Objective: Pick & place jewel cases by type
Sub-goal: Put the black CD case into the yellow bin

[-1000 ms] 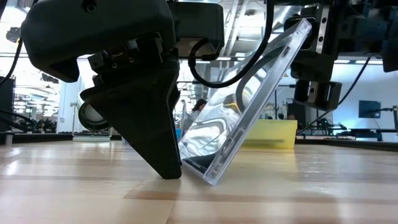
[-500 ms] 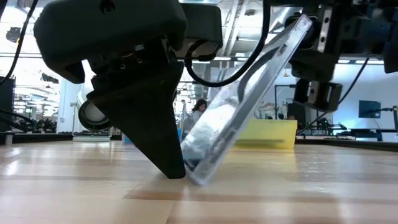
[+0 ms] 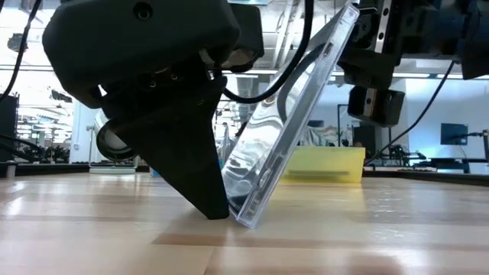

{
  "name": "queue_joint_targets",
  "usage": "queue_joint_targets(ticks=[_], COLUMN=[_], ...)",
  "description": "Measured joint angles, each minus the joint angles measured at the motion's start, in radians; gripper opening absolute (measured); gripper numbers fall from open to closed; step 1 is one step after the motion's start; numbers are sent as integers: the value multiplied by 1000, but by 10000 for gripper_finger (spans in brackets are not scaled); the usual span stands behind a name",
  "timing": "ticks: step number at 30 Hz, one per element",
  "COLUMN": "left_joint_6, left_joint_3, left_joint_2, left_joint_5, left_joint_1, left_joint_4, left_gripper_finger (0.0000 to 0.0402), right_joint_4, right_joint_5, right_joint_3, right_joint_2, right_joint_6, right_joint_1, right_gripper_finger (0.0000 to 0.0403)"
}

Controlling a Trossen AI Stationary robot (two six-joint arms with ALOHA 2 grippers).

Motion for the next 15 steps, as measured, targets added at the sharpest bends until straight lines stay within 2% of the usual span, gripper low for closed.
queue_joint_targets(ticks=[8,15], left_joint_6=[-104,-118], left_joint_3=[0,0], left_joint_2=[9,9], left_joint_5=[-48,-50], left_joint_1=[-33,-37], left_joint_4=[-12,-13], left_gripper_finger=[241,243], right_joint_4=[-7,-109], right_joint_5=[-6,-55], right_joint_3=[17,89], right_joint_2=[1,-1], right_joint_6=[-7,-46], right_joint_1=[0,-2], right_gripper_finger=[194,197])
